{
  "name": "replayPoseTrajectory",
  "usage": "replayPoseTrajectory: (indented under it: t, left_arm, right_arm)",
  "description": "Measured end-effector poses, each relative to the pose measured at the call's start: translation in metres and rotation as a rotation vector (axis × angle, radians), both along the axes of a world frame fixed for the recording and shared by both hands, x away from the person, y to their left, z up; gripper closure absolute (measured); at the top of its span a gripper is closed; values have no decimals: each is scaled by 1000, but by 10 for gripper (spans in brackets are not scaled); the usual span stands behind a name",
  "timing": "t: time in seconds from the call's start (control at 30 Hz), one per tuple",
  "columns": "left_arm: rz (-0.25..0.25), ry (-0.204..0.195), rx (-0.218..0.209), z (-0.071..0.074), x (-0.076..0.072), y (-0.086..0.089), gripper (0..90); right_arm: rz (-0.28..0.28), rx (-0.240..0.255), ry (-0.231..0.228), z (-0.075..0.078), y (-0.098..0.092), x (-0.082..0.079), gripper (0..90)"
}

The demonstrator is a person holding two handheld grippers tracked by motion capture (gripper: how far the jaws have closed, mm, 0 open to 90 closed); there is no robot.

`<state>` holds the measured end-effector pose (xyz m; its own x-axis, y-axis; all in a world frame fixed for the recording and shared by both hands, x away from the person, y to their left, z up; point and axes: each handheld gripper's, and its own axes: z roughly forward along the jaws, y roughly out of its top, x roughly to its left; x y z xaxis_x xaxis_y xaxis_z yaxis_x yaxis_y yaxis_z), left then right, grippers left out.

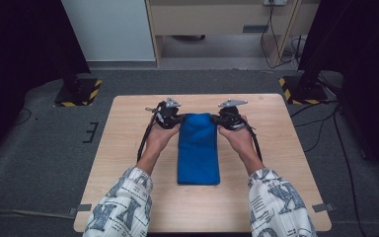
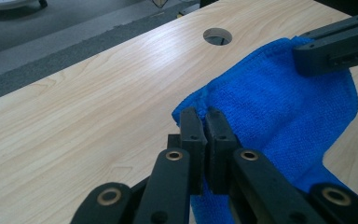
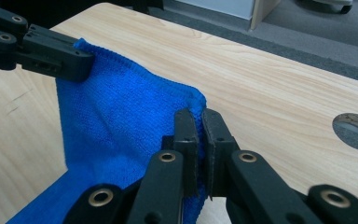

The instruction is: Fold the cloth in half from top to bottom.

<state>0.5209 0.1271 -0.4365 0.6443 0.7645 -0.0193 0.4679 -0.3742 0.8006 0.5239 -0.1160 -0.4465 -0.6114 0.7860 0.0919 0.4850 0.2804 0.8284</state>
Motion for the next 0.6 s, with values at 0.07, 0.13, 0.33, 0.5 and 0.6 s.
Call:
replayPoseTrajectory:
  t: [0.07,0.13,0.33,0.5,0.6]
  left_arm:
    - [-5,-4,-2,0,-5,1,877]
    - [-12,-3,-1,-1,-9,1,877]
    - [-31,-3,-19,-4,-26,2,876]
    - [-39,4,-37,-7,-37,3,876]
    - [-47,7,-37,-8,-44,3,876]
  right_arm:
    - [9,-2,-5,0,0,-4,864]
    - [12,-2,-5,-1,0,-9,864]
    - [39,-9,-14,-5,-2,-26,862]
    - [54,-13,-13,-10,-4,-38,861]
    - [65,-20,-11,-13,-5,-46,860]
